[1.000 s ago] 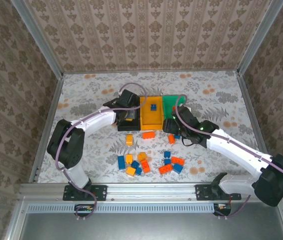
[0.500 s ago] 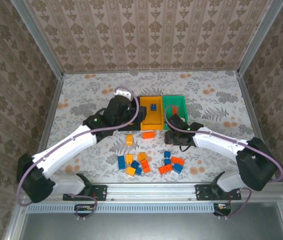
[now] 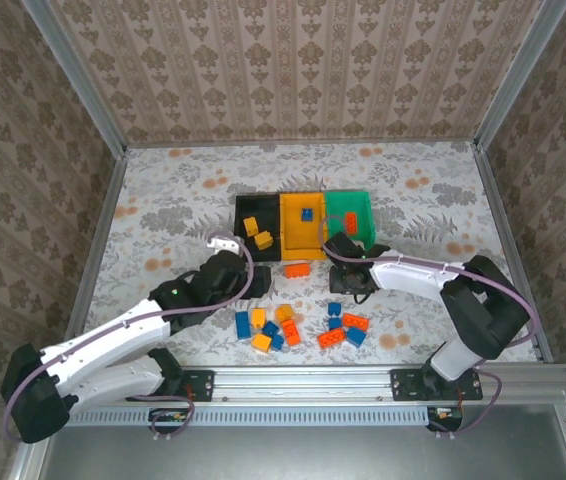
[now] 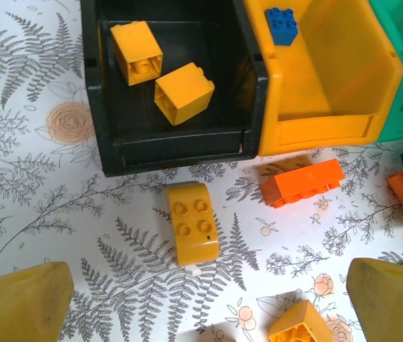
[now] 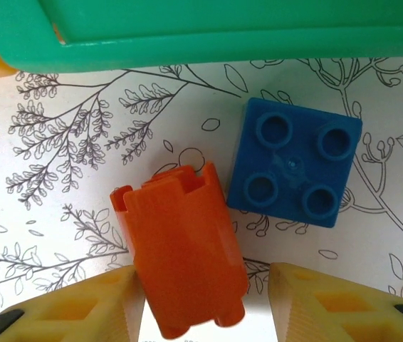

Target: Sort the legos into containers by color

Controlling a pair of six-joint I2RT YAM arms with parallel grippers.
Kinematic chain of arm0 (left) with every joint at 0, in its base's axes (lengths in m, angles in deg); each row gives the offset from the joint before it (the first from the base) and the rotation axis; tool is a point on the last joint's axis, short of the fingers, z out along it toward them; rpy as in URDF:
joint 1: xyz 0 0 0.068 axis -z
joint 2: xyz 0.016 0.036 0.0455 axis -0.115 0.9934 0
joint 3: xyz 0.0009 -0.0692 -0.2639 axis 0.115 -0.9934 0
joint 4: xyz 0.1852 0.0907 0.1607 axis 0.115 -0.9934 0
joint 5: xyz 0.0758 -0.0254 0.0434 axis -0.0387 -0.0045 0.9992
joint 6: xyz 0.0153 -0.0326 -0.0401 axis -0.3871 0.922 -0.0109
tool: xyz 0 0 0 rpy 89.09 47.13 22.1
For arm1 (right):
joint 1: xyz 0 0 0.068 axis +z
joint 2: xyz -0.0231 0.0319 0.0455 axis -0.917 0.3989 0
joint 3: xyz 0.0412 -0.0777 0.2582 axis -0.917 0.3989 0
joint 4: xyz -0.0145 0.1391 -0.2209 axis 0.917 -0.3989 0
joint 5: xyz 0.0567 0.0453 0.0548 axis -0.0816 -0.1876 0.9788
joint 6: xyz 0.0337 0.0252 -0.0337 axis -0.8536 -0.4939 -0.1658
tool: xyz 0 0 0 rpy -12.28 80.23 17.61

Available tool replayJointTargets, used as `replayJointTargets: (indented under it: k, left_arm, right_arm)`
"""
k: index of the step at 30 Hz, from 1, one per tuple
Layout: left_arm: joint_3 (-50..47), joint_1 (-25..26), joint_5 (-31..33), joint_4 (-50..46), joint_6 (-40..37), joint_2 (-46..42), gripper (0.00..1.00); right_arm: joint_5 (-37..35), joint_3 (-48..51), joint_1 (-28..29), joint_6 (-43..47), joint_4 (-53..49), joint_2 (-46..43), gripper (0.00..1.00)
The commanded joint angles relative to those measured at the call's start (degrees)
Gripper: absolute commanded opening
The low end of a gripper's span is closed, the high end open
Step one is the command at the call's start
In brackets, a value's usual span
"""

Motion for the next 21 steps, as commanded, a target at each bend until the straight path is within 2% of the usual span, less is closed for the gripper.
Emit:
replayJointTargets:
  k: [1,10,21]
  left_arm:
    - [-1.0,0.2,1.8,-1.7,3.2,-1.4,1.0]
    - [-2.3,0.2,1.6,-1.2,3.3,-1.5,1.0]
    - [-2.9,0.2,2.0,-1.0,3.3,-1.2,1.0]
  right_arm:
    - [-2.7,-2.5,-0.3,0.5,1.1,2.1,0.51]
    - [-3.0,-4.4,-0.5,1.9,2.8,5.6,0.51]
    - [0.1,-1.2,0.1,1.8,1.9,-0.6,0.31]
